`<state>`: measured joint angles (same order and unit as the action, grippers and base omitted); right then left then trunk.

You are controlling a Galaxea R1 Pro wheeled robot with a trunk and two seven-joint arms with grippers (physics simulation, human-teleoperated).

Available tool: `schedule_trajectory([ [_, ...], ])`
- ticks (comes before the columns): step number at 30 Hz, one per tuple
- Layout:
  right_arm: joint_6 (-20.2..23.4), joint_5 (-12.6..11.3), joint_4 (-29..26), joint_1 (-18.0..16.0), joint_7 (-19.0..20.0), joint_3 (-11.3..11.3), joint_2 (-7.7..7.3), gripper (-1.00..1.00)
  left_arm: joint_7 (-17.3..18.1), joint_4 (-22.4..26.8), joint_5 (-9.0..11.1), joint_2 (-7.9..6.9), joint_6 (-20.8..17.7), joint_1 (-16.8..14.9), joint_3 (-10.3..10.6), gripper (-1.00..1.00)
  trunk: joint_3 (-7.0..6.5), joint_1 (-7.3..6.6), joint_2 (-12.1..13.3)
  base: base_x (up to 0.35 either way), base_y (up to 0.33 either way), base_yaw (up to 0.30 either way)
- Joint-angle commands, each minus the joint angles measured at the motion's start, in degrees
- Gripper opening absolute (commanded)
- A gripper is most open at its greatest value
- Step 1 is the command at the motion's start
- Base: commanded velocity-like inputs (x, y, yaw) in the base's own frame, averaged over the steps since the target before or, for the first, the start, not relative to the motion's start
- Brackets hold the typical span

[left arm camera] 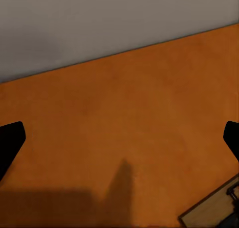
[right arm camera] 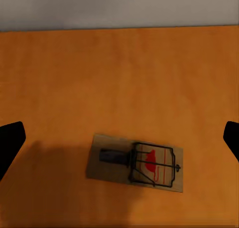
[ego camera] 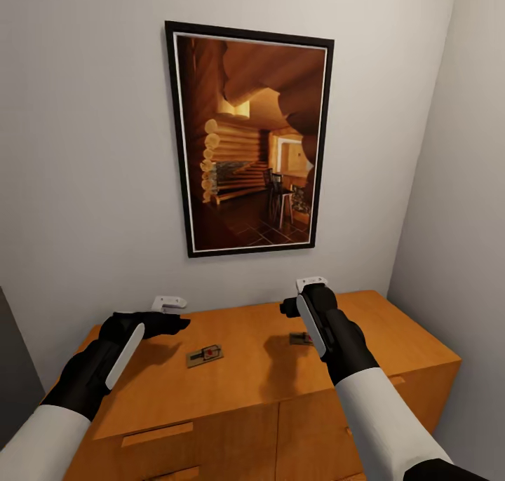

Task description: Take the four mousetraps from the cabinet in the bathroom and place them on the bathroom floor. Make sure all four end up on the same floor surface, and ensure that at least two of them are either under or directly next to the same bathroom sink.

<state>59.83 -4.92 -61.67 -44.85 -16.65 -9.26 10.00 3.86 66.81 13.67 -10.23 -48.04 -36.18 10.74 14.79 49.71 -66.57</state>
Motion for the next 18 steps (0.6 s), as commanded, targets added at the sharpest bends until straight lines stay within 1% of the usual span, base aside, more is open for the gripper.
schedule_trajectory([
  [1,0.17,-0.52,-0.01,-0.04,-0.55,-0.03,0.0,1.0,0.12,0.06,-0.05,-0.04,-0.21,-0.07,0.07,1.0,0.08,0.0,-0.06,-0.027,0.042,0.0],
  [12,0.17,-0.44,0.05,-0.04,-0.65,0.0,0.0,1.0,-0.08,0.08,-0.13,0.03,-0.21,-0.08,0.02,1.0,0.08,0.0,-0.06,-0.013,0.014,0.0],
  [18,0.17,-0.44,0.11,-0.03,-0.66,-0.04,0.0,1.0,-0.15,0.08,-0.13,0.02,-0.25,-0.09,-0.01,1.0,0.08,0.0,-0.06,-0.11,0.013,0.0],
])
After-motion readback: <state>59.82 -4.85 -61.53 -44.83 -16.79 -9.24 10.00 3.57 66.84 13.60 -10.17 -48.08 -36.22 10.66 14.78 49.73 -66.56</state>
